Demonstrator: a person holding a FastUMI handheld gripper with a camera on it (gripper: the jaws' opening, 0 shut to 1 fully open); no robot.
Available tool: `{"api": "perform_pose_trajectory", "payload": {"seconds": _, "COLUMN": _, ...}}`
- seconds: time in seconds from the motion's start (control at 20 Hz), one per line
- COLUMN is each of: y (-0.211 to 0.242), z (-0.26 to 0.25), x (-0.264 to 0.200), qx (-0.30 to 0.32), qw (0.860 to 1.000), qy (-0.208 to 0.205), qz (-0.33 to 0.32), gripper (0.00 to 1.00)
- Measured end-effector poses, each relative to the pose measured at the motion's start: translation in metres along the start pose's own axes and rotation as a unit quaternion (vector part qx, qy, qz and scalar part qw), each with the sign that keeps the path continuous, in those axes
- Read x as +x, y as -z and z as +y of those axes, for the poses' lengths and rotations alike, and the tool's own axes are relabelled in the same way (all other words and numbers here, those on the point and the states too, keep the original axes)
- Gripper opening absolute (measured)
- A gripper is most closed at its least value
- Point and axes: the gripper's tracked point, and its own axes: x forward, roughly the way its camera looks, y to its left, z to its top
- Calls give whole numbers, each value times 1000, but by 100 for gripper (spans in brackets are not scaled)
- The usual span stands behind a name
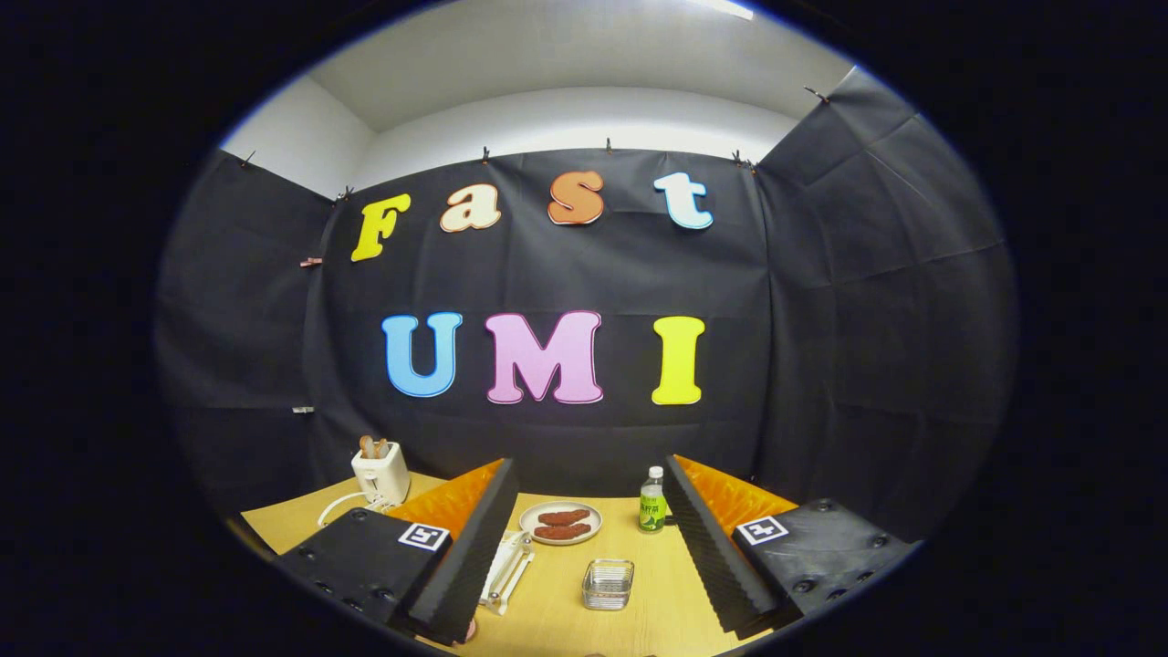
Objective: Take the plate from the dish rack, then take the spoon from the basket and place it into the plate.
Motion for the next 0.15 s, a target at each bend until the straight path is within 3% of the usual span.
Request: {"api": "perform_pose_trajectory", "payload": {"seconds": 0.15, "y": 23, "z": -12, "x": -4, "qx": -5, "qw": 1000, "qy": 8, "qz": 27, "gripper": 98}}
